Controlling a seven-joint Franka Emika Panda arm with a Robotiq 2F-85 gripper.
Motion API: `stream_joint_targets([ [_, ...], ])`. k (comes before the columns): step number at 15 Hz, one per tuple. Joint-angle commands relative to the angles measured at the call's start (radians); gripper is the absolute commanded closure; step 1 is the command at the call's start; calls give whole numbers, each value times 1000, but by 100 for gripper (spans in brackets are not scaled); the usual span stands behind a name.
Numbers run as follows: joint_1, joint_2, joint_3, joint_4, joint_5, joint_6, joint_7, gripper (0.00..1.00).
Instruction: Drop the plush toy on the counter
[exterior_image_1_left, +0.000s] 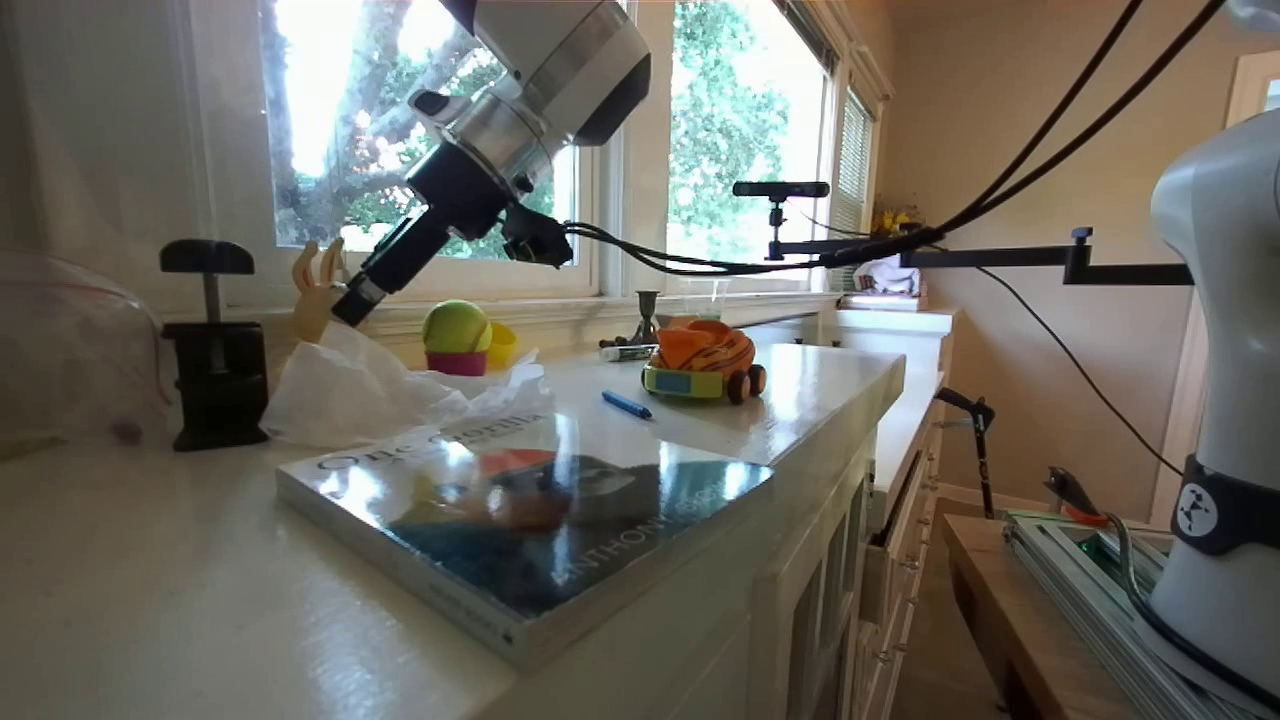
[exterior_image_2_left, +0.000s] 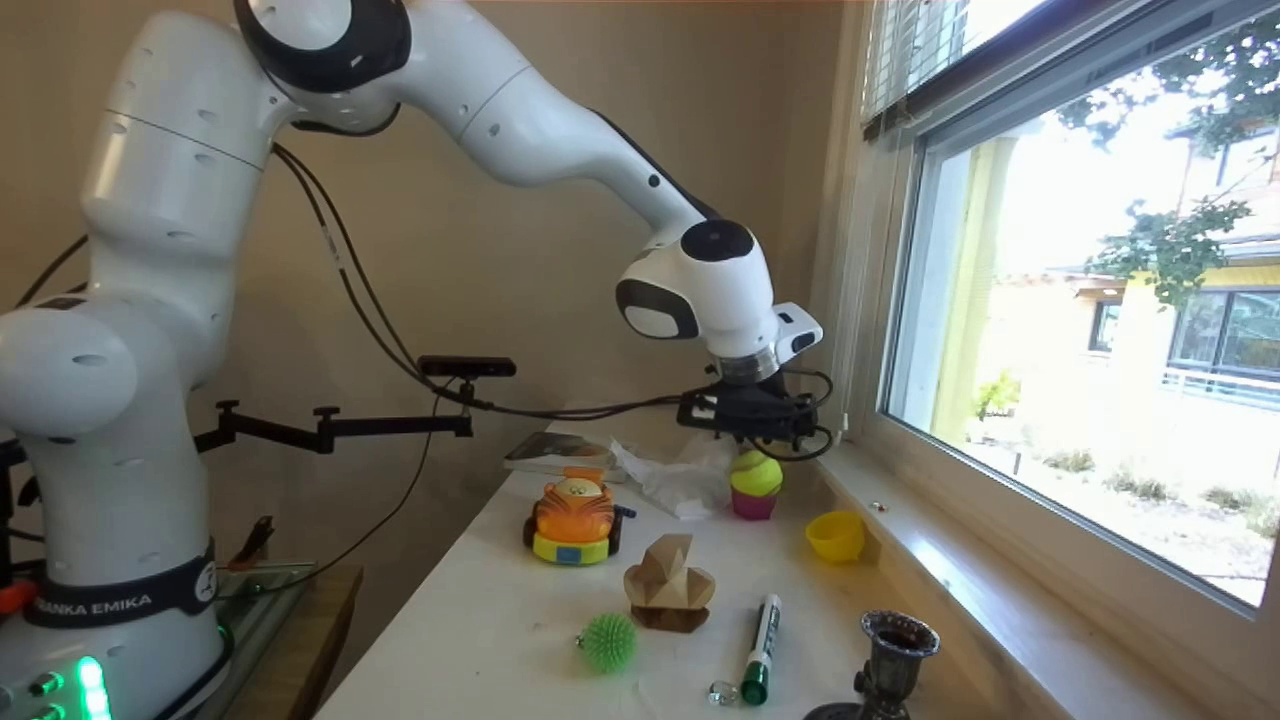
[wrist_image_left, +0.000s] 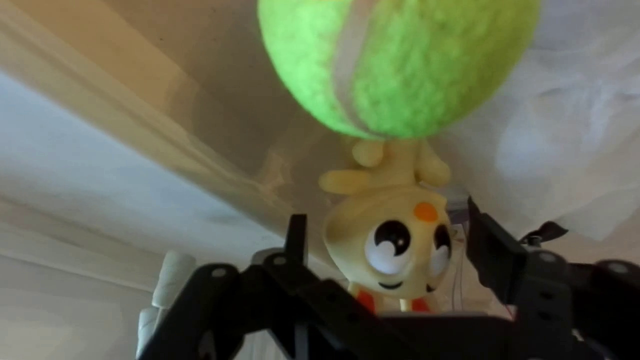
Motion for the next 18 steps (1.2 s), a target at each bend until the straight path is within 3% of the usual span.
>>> stream_joint_targets([
  [1,-15,31,14,43,54,-20,-56,49],
  [4,-17,35,16,50,62,-20,-63,67],
  [8,-10,24,16,46,59,-24,-47,80],
  [15,16,-53,41,21,0,-21,-11,91],
  [18,36,-111,30,-12,-84,-3,31,91],
])
